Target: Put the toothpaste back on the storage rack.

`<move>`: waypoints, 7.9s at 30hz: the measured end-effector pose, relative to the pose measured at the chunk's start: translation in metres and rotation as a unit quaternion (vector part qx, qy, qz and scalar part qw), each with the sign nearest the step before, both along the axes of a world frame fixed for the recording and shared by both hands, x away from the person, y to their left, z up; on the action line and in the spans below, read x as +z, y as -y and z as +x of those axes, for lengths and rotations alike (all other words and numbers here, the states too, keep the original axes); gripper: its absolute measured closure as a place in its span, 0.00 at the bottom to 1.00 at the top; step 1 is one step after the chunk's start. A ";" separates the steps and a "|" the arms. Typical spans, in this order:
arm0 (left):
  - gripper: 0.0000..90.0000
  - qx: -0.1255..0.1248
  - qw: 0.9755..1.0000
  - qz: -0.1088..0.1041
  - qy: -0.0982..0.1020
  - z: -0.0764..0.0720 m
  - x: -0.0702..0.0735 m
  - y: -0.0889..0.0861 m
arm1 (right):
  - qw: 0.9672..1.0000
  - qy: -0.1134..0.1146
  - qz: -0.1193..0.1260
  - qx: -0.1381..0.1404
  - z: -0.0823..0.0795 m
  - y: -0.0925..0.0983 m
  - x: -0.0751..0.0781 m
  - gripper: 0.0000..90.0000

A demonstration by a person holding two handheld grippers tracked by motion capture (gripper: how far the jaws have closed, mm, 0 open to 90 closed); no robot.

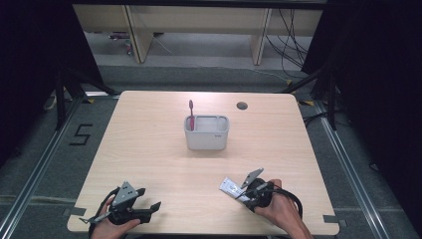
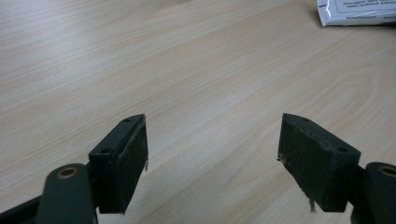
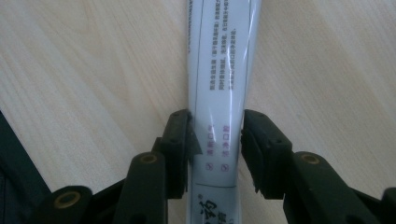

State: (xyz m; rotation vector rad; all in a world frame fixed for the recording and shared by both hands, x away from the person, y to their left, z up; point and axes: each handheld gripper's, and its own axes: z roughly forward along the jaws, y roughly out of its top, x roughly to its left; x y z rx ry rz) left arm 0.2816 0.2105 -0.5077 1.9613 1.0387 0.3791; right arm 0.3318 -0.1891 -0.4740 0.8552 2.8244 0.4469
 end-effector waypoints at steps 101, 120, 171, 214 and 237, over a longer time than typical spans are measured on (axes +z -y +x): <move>0.30 0.010 1.000 -0.026 0.001 0.005 0.009 -0.001 | 0.966 0.122 0.227 -0.034 0.092 0.002 0.103 0.82; 0.26 0.052 0.999 -0.008 0.002 0.000 0.005 -0.028 | 0.951 0.160 0.257 -0.065 0.128 0.000 0.145 0.82; 0.26 0.031 0.999 0.004 -0.007 -0.002 0.001 -0.021 | 0.911 0.193 0.350 -0.103 0.193 -0.093 0.105 0.82; 0.26 0.018 1.000 0.007 -0.012 -0.002 -0.001 -0.016 | 0.907 0.200 0.344 -0.139 0.187 -0.095 0.048 0.81; 0.26 0.009 1.000 0.009 -0.015 -0.002 -0.002 -0.016 | 0.922 0.190 0.312 -0.127 0.182 -0.095 0.038 0.73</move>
